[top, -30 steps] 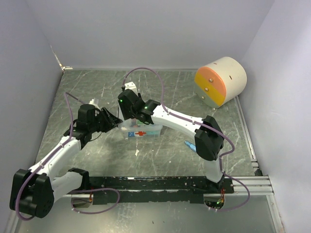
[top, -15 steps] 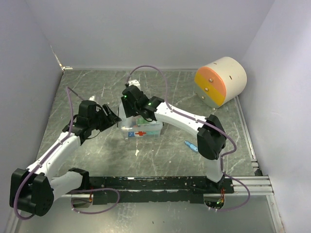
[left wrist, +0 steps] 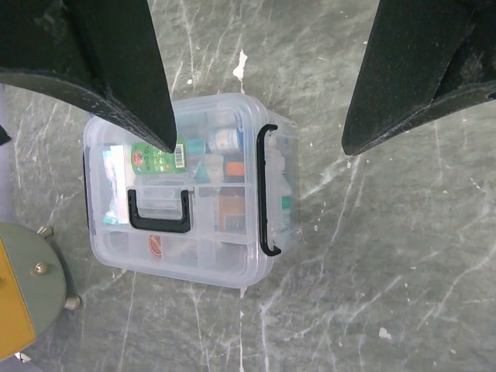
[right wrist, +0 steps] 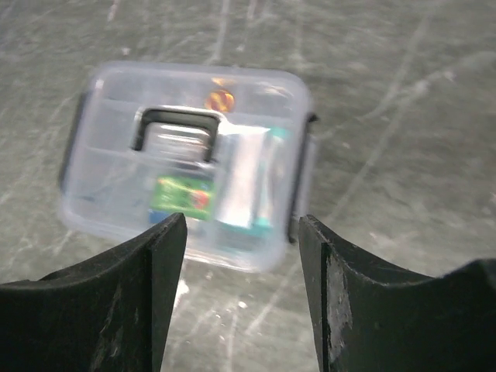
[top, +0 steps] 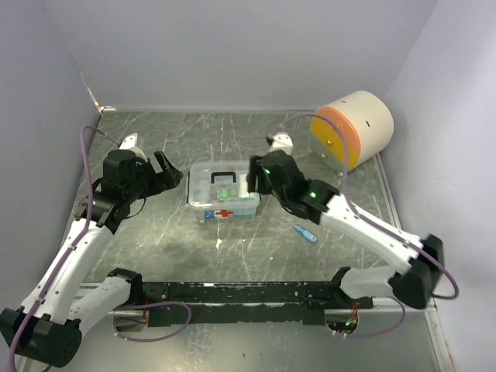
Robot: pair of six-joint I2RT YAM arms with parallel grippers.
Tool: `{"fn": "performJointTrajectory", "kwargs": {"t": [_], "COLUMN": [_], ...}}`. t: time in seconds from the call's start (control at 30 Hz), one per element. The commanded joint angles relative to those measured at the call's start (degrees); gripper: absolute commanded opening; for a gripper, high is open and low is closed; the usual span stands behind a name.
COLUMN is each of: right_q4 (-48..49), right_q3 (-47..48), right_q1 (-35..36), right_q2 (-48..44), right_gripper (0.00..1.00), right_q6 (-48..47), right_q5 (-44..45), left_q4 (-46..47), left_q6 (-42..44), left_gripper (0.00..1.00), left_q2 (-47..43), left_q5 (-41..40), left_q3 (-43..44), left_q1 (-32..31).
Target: Organize the medicine kit
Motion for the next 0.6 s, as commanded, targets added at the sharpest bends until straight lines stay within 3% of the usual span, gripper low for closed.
{"fn": "performJointTrajectory", "kwargs": {"t": [0.0, 0.23, 0.3, 0.4, 0.57], "right_q4": [0.52, -7.86, -9.1, -16.48, -26.69], "right_q3": [-10.3, -17.43, -16.86, -12.94, -5.67], "right_q1": [-0.55, -0.64, -0.62, -0.59, -0.69], "right_q2": [-11.47, -29.25, -33.57, -37.49, -41.56], "right_gripper": [0.6, 0.64, 0.7, 0.89, 0.99], "right_q6": [2.26, 1.3, -1.44, 0.91, 3.49], "right_q5": [10.81, 18.1, 16.58, 20.12, 26.3], "left_q4": [-4.52, -4.7, -4.96, -6.94, -11.47], "left_q6": [7.48, 9.92, 11.02, 12.84, 15.85], "left_gripper": [1.0, 0.99, 0.99, 0.99, 0.99], "left_q2": [-2.16, -13.31, -17.5, -22.01, -26.6], "left_q5": [0.14, -4.68, -6.93, -10.36, -13.89], "left_q3": [3.65, 5.57, 6.4, 8.23, 12.62], "left_q1": [-0.12, -0.12, -0.05, -0.12, -0.11]}}
